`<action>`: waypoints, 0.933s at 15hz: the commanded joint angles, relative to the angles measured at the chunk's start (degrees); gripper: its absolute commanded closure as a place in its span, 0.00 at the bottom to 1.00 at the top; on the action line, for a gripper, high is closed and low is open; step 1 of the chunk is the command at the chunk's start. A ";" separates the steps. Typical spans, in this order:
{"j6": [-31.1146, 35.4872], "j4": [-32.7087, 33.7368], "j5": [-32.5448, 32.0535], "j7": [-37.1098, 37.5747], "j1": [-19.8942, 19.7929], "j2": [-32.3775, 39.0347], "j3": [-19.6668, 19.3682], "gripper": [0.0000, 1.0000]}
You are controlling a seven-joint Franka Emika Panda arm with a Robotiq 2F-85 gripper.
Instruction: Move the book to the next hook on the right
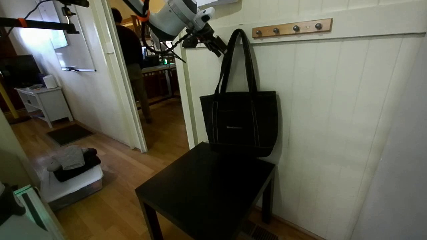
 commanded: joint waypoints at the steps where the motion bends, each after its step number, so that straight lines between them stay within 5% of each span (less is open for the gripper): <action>1: -5.33 6.45 -2.91 4.54 2.11 4.57 -1.16 0.00; 7: -13.08 15.44 -6.53 9.05 3.81 10.68 -0.58 0.00; 14: -11.47 20.95 -12.83 10.46 3.52 15.95 -0.93 0.00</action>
